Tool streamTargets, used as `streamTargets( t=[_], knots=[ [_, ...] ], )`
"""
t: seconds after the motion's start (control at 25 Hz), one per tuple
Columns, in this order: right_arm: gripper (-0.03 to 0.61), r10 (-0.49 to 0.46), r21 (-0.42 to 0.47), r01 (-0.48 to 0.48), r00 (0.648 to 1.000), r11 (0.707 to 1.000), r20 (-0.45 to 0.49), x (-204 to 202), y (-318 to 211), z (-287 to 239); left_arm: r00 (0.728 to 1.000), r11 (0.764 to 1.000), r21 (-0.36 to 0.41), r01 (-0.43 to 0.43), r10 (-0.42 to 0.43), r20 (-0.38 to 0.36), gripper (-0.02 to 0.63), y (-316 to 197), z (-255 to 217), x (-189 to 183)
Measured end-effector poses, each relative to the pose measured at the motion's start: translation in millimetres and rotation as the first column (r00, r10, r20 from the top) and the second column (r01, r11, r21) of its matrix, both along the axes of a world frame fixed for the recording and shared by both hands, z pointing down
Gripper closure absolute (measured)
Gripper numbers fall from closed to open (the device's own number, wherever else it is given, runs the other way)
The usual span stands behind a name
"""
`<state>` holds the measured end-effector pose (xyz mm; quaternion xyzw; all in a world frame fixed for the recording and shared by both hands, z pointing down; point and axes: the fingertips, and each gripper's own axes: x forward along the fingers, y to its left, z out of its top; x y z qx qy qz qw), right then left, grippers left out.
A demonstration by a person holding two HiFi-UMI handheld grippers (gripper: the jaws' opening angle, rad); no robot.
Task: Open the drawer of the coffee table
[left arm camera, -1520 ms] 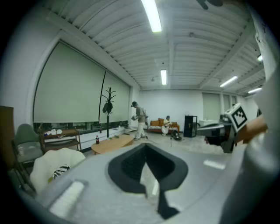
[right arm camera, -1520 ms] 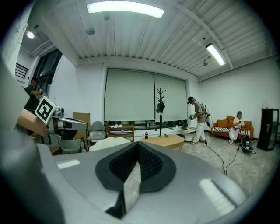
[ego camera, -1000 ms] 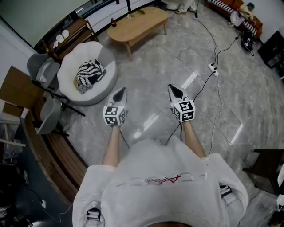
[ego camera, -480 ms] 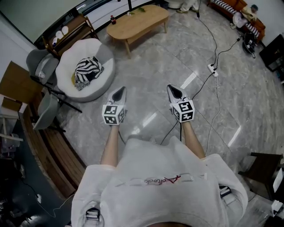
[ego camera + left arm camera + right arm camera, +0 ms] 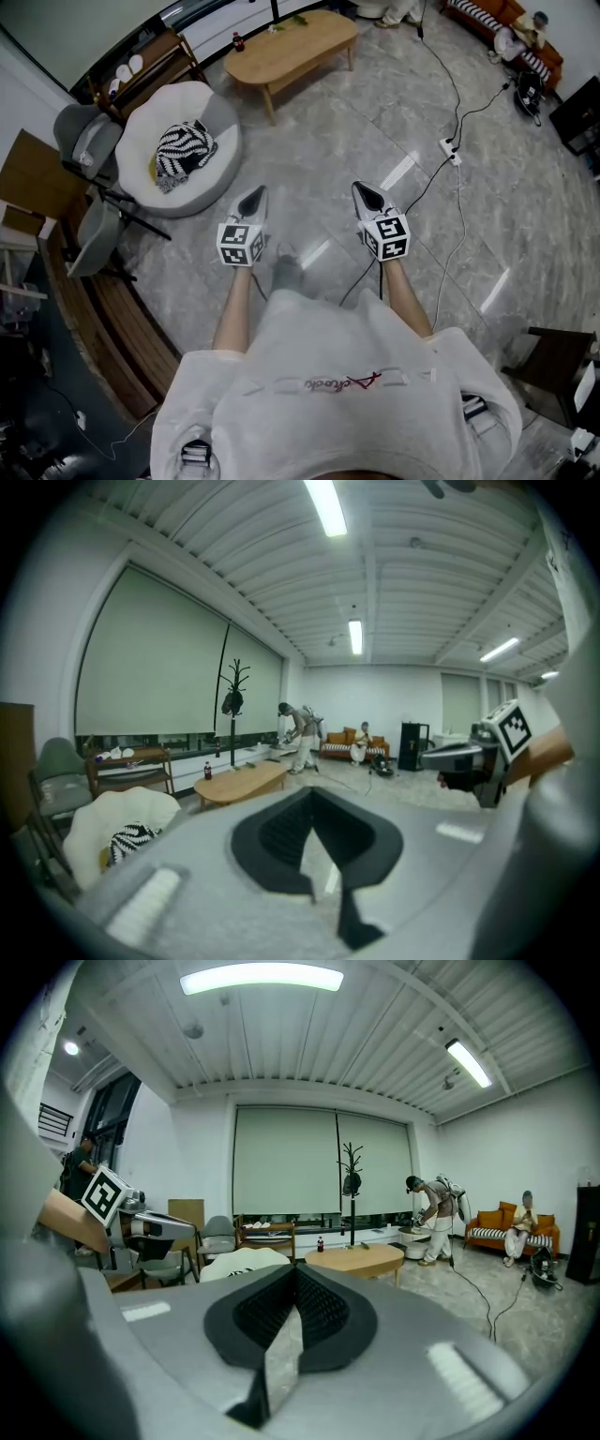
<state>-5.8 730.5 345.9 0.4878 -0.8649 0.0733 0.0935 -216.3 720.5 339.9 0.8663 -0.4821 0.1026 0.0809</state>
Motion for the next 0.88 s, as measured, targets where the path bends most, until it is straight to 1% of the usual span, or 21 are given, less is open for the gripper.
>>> streamTargets(
  t=[0.16,0.36,0.52,0.88],
  knots=[
    [0.575,0.005,0.001,-0.005,1.0,1.0,0.0,-0.1,-22.0,4.4,1.0,1.0,-0.008,0.003,-0.003,-0.013,0.614,-22.5,8.2,-1.4],
    [0.575,0.012,0.004,-0.012,1.0,1.0,0.002,-4.2,-64.8,7.9,1.0,1.0,-0.008,-0.015,0.015,-0.021,0.614,-68.9,15.1,0.3],
    [0.575,0.022,0.011,-0.022,1.0,1.0,0.002,-5.7,-115.6,4.7,0.999,1.0,-0.009,-0.028,0.027,-0.021,0.615,-121.0,16.0,-0.8],
    [0.575,0.035,0.02,-0.035,0.999,0.999,-0.012,-27.3,-240.1,-15.1,0.998,0.999,-0.003,-0.043,0.043,-0.039,0.615,-249.0,0.4,-22.0]
  ],
)
